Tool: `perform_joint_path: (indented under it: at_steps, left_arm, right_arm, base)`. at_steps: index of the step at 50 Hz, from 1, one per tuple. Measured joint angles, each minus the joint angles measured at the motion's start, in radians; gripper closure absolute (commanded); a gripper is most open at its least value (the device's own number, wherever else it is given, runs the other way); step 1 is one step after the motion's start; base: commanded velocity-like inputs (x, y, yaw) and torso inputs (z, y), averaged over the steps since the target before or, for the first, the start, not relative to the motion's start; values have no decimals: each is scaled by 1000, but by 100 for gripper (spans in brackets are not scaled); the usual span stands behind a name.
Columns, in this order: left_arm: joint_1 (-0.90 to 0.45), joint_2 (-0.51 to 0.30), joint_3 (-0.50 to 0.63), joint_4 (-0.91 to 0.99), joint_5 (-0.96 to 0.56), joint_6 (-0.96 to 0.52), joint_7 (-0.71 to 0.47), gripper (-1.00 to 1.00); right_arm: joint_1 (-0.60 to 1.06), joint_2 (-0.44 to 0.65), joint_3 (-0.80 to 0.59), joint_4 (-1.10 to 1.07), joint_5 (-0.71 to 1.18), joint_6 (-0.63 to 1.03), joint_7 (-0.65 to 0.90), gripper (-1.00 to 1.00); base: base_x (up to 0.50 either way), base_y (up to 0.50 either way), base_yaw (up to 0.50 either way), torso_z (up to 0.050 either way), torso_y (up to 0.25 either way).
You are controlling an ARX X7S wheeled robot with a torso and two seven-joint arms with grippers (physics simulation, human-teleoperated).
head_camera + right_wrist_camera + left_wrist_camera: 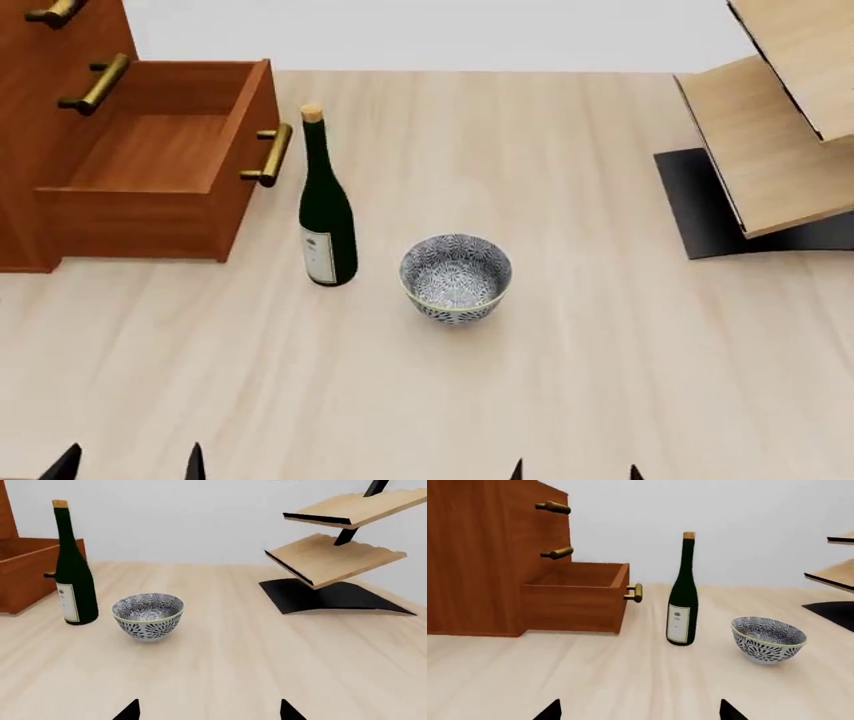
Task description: Put the wine bottle in the bottom drawer of the cabinet.
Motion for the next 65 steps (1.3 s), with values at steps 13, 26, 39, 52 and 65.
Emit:
perform_joint_path:
  at_steps: [13, 26, 39, 52, 65]
  left_arm:
    - [11, -48, 42, 379, 3, -359, -50, -100]
    - [-111, -69, 39, 740, -43, -818, -78, -100]
    - [-333, -82, -66, 954, -352, -1232, -241, -100]
    - [-412, -127, -121, 1006, -624, -1334, -418, -100]
    - [-406, -205, -189, 973, -700, -1304, -471, -100]
  right_arm:
    - [7, 42, -8, -288, 31, 283, 21, -100]
    - [99, 71, 8, -558, 81, 619, 33, -100]
    - [215, 80, 32, -709, 136, 848, 34, -100]
    - [249, 92, 31, -743, 153, 891, 39, -100]
    - [248, 106, 3, -769, 147, 882, 55, -100]
  base:
    - [0, 0, 0, 50, 7]
    - [0, 0, 0, 50, 7]
    - [0, 0, 0, 50, 7]
    - [0, 0, 0, 49, 7]
    - [0, 0, 0, 4, 0]
